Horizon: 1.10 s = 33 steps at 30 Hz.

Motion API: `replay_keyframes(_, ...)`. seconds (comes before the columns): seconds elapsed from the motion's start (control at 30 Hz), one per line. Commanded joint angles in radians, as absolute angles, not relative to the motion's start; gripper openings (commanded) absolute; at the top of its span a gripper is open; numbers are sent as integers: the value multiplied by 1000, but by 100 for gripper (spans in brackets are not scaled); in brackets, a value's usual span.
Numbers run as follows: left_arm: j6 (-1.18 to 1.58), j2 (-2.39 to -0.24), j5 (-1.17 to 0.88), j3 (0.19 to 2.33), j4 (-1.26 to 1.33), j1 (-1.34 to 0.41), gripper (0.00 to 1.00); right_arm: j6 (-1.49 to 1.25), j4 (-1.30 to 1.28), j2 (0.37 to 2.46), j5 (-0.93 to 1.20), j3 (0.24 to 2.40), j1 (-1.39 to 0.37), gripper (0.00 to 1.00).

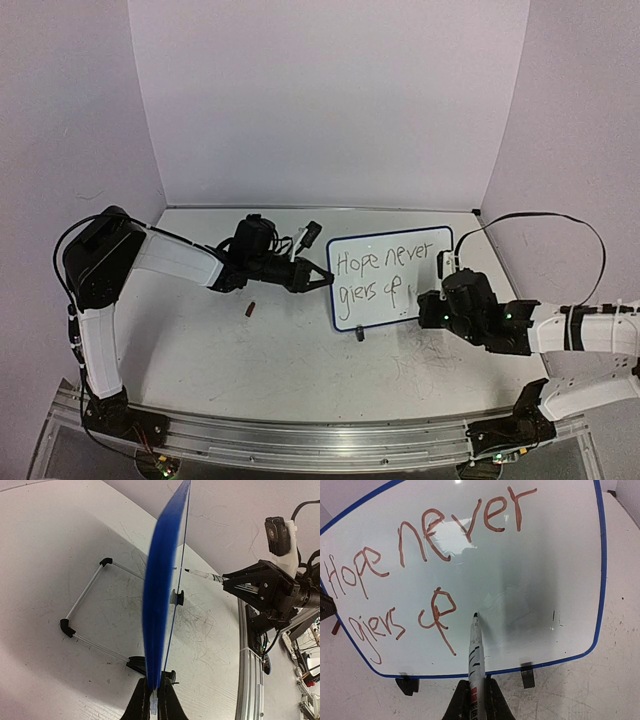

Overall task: Write a sentence on the whiteboard
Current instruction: Write a sentence on the whiteboard, then place the whiteboard at the center of the board.

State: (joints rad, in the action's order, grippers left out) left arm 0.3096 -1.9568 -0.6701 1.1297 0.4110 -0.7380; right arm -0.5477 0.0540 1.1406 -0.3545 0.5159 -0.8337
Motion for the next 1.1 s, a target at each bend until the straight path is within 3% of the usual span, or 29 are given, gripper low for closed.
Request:
replay_keyframes(0.0,298,-1905,-674,1126,396,-730,0,-533,93,1161,-346,515,-829,0)
replay_keyframes(0.43,299,-1905,-677,1125,394,-730,0,-543,154,1240,-387,547,-826,0)
replay_keyframes(0.67,297,-1896,-669,1117,393,-730,1,-593,-64,1061,-320,583,-827,0)
replay_keyframes(0.83,309,-1878,-655,1114,387,-720,20,-541,-166,907,-302,616,-826,0)
replay_keyframes(1.07,327,-1729,-576,1036,343,-687,49,-452,-172,887,-305,707,-826,0)
